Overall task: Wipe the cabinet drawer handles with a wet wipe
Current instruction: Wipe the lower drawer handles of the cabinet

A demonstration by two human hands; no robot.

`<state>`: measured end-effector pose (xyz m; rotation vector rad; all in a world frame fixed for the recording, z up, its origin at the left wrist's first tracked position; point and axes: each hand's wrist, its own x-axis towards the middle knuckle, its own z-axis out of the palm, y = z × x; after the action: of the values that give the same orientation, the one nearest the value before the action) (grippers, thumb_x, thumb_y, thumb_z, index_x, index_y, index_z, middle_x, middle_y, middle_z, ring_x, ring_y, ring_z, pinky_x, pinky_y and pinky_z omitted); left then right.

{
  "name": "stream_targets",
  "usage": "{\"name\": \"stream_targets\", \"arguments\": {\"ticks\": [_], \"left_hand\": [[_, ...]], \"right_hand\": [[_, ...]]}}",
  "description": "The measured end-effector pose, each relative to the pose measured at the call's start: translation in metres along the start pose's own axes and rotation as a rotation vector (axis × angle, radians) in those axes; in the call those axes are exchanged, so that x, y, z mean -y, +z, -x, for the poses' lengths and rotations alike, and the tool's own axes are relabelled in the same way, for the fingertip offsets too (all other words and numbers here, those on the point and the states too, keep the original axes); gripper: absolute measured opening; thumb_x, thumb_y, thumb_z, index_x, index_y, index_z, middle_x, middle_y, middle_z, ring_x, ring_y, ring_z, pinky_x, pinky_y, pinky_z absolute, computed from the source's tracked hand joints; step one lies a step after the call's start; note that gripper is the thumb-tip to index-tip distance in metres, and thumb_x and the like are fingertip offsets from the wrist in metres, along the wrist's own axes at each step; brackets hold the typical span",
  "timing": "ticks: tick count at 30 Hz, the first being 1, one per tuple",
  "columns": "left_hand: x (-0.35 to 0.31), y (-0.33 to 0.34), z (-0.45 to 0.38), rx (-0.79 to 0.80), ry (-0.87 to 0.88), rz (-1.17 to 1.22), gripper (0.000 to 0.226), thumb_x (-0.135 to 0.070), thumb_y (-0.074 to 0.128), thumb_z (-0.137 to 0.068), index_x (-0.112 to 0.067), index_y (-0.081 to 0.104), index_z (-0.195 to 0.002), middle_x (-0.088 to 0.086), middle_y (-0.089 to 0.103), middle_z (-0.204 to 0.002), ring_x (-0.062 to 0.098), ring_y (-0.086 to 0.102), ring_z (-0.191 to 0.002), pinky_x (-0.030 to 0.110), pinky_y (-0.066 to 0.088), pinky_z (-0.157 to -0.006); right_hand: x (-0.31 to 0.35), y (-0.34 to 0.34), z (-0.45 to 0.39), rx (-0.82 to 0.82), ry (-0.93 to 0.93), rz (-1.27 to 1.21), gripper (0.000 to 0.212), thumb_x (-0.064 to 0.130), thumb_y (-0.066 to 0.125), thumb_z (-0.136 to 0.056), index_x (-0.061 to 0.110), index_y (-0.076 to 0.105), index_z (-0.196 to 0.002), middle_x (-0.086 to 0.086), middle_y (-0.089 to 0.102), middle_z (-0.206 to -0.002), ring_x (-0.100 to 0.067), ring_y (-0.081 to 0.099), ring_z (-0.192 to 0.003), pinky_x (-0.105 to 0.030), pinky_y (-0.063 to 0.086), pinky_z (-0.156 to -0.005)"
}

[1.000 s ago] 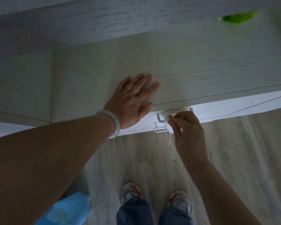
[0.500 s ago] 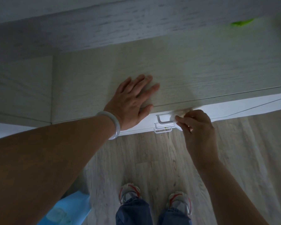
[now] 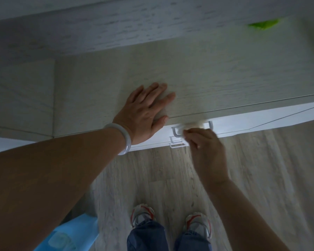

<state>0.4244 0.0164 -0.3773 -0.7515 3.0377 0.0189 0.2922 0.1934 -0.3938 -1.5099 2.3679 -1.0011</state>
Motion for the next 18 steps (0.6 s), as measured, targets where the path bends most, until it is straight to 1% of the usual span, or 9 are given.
{"name": "stream_targets", "arguments": {"ticks": [3,5,7,10,12,15,16,18], "left_hand": [[0.0,0.0,0.0,-0.001,-0.001,-0.009,0.061,-0.05,0.027,-0.097,-0.027,0.026,-0.153,0.004,0.023,-0.161,0.025,0.021,-0.148,0.048,0.017,-0.119],[-0.001,0.0,-0.001,-0.008,0.002,-0.009,0.061,-0.049,0.028,-0.097,-0.026,0.027,-0.153,0.004,0.024,-0.16,0.025,0.022,-0.147,0.048,0.018,-0.119],[-0.001,0.0,-0.001,-0.012,0.006,-0.005,0.061,-0.049,0.028,-0.097,-0.026,0.028,-0.153,0.004,0.025,-0.16,0.025,0.023,-0.147,0.047,0.018,-0.119],[-0.001,-0.001,0.0,-0.012,0.005,-0.001,0.06,-0.049,0.027,-0.097,-0.026,0.028,-0.153,0.005,0.025,-0.16,0.025,0.023,-0.147,0.047,0.018,-0.119],[-0.001,0.0,0.0,-0.008,0.001,-0.005,0.06,-0.049,0.027,-0.097,-0.026,0.027,-0.153,0.004,0.024,-0.16,0.025,0.023,-0.147,0.048,0.018,-0.119],[-0.002,0.0,0.0,-0.007,0.001,-0.008,0.061,-0.05,0.027,-0.097,-0.026,0.026,-0.153,0.004,0.023,-0.16,0.025,0.022,-0.147,0.048,0.018,-0.119],[-0.002,0.0,-0.001,-0.009,0.002,-0.007,0.06,-0.049,0.027,-0.097,-0.026,0.026,-0.153,0.004,0.023,-0.16,0.025,0.022,-0.147,0.047,0.018,-0.119],[-0.001,0.0,-0.001,-0.015,0.003,-0.004,0.06,-0.049,0.028,-0.097,-0.026,0.027,-0.153,0.004,0.024,-0.16,0.025,0.023,-0.147,0.047,0.018,-0.119]], "right_hand": [[0.003,0.002,-0.001,0.08,-0.067,-0.038,0.017,0.002,0.074,-0.078,0.011,0.076,-0.092,-0.001,0.073,-0.094,-0.021,0.067,-0.083,-0.033,0.057,-0.074],[-0.01,-0.008,-0.002,0.036,-0.021,-0.043,0.017,0.001,0.073,-0.079,0.009,0.076,-0.094,-0.003,0.074,-0.096,-0.021,0.069,-0.086,-0.032,0.057,-0.079],[-0.023,-0.019,-0.002,-0.042,0.048,-0.038,0.016,0.001,0.072,-0.08,0.008,0.076,-0.094,-0.003,0.074,-0.096,-0.021,0.069,-0.087,-0.024,0.051,-0.083],[-0.016,-0.014,0.0,-0.107,0.108,-0.019,0.014,-0.002,0.071,-0.079,0.008,0.075,-0.088,-0.003,0.074,-0.093,-0.023,0.068,-0.083,-0.017,0.045,-0.079],[0.002,0.001,0.002,-0.075,0.094,-0.034,0.017,-0.003,0.072,-0.077,0.009,0.075,-0.088,-0.001,0.073,-0.093,-0.021,0.067,-0.082,-0.019,0.047,-0.077],[0.013,0.009,0.004,-0.001,0.031,-0.098,0.017,-0.001,0.071,-0.08,0.01,0.075,-0.091,0.0,0.073,-0.097,-0.018,0.067,-0.087,-0.026,0.054,-0.078],[0.009,0.005,0.004,-0.006,0.036,-0.105,0.016,-0.001,0.071,-0.08,0.01,0.075,-0.091,0.0,0.074,-0.097,-0.018,0.068,-0.087,-0.025,0.054,-0.079],[-0.002,-0.012,0.003,-0.087,0.095,-0.086,0.015,-0.003,0.071,-0.08,0.008,0.075,-0.089,-0.004,0.074,-0.093,-0.019,0.069,-0.083,-0.019,0.05,-0.079]]}}
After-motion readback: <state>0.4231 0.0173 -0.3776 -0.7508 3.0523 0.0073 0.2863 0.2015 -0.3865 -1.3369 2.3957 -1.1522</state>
